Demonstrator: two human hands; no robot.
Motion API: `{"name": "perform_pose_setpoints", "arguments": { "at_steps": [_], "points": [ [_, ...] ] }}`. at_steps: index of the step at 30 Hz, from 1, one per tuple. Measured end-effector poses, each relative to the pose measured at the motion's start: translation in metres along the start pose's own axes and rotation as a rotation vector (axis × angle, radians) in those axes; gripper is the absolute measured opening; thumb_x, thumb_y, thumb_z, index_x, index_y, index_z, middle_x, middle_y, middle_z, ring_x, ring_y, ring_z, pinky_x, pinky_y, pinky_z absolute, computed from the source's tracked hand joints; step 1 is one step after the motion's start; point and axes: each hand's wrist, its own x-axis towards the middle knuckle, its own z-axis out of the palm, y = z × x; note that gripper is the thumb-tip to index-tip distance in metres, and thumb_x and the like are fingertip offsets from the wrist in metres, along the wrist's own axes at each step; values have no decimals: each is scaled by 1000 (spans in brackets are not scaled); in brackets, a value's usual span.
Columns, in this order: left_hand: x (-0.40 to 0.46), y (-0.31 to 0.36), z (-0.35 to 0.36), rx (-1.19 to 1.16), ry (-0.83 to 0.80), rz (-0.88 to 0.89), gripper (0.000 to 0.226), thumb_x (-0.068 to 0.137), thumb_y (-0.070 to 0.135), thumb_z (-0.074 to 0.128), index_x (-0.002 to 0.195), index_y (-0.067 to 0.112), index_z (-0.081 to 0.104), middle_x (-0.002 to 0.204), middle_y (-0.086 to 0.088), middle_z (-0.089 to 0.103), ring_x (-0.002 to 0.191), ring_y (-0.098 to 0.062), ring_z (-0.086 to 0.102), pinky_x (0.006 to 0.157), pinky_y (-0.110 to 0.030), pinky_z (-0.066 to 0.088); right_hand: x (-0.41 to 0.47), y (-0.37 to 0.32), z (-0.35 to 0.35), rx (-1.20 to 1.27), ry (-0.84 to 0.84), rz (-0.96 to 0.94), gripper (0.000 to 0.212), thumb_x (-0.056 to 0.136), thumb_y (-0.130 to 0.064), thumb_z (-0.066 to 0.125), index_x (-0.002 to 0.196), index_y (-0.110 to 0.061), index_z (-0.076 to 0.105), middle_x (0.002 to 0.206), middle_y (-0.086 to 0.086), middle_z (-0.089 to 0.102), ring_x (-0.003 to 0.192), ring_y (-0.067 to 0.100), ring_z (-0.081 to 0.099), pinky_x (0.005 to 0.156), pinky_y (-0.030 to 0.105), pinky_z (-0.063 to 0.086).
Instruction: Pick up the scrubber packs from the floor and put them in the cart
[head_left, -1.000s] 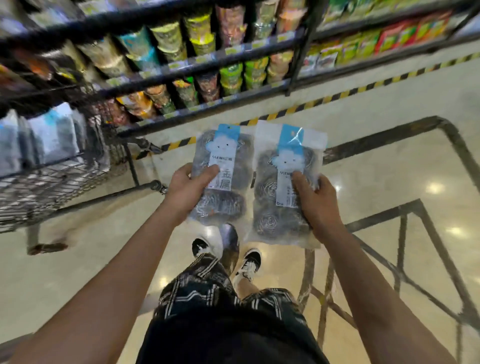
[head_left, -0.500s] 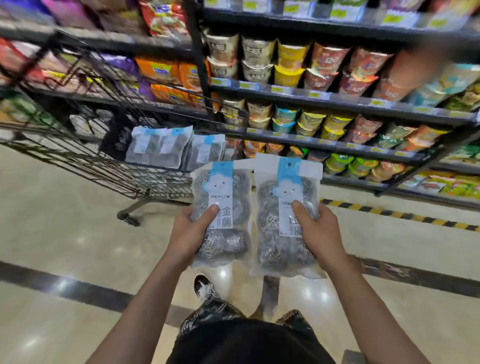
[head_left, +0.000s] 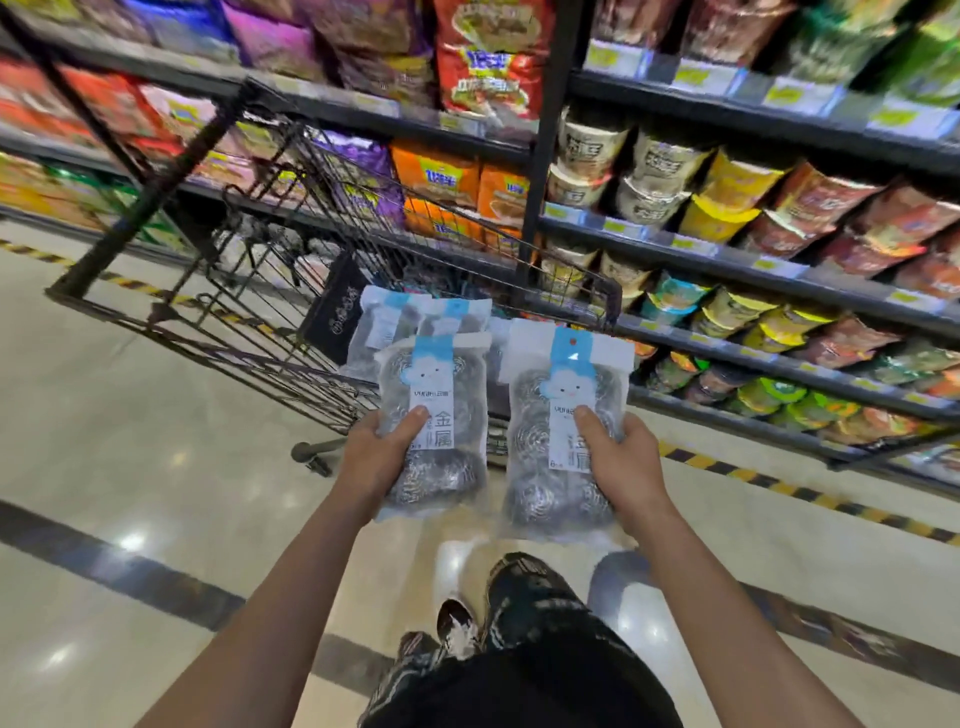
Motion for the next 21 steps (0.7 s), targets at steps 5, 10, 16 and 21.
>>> {"name": "perform_pose_setpoints", "arguments": {
  "at_steps": [5,10,16,21],
  "points": [
    [71,33,2,46,-16,45,25,93,35,75,108,15,74,97,0,81,91,-21,78,93,-46,60,58,-11,31,-76,83,-4,50,87,-51,73,98,-2,66,96,15,74,91,30,71,81,46,57],
    [154,62,13,123,-22,4,44,85,45,79,115,15,71,104,0,79,96,-21,76,98,-48,57,131,-20,72,-145,97,58,82,73,-75,63,119,-7,62,115,7,71,105,29,67,90,42,54],
    [265,53,31,298,-14,-73,71,66,74,76,101,13,67,81,-7,75,74,-28,72,79,-50,61,223,-22,118,-233,118,120,50,91,-51,70,114,-7,62,107,12,73,98,30,68,78,33,47],
    [312,34,49,391,-101,-170,39,97,30,70,78,14,40,66,0,47,52,-1,55,41,-14,38,266,20,161,-330,81,259,46,90,-56,68,110,-17,54,99,8,73,91,33,69,77,41,54]
  ]
}}
